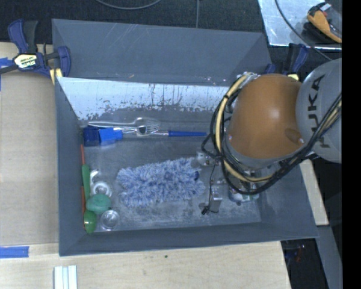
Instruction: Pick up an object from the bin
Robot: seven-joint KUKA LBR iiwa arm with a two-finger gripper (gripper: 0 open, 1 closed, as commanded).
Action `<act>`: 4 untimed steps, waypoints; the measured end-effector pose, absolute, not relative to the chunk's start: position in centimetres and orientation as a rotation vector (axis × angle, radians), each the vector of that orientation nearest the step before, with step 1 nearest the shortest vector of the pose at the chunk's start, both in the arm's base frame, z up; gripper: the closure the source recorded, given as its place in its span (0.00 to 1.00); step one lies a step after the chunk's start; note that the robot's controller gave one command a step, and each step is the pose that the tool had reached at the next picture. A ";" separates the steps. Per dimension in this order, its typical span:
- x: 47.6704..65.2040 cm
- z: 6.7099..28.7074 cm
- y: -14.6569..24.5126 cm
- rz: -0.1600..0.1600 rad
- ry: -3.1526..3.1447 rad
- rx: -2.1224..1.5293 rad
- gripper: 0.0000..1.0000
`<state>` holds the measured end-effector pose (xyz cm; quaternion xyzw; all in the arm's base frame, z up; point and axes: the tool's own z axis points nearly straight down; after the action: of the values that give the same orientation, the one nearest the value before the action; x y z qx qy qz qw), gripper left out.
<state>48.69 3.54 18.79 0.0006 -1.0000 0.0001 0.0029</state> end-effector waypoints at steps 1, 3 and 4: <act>48.9 19.2 3.5 -0.001 -3.144 -0.001 0.00; 55.2 12.0 1.0 0.000 -3.101 0.548 0.00; 52.2 10.0 6.4 -0.002 -3.013 0.902 0.00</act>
Offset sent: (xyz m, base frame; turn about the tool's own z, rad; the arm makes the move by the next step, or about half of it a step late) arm 0.0649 -0.0363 -0.1179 -0.4892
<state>52.18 6.37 9.98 0.2867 -0.9580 -0.0006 -0.0019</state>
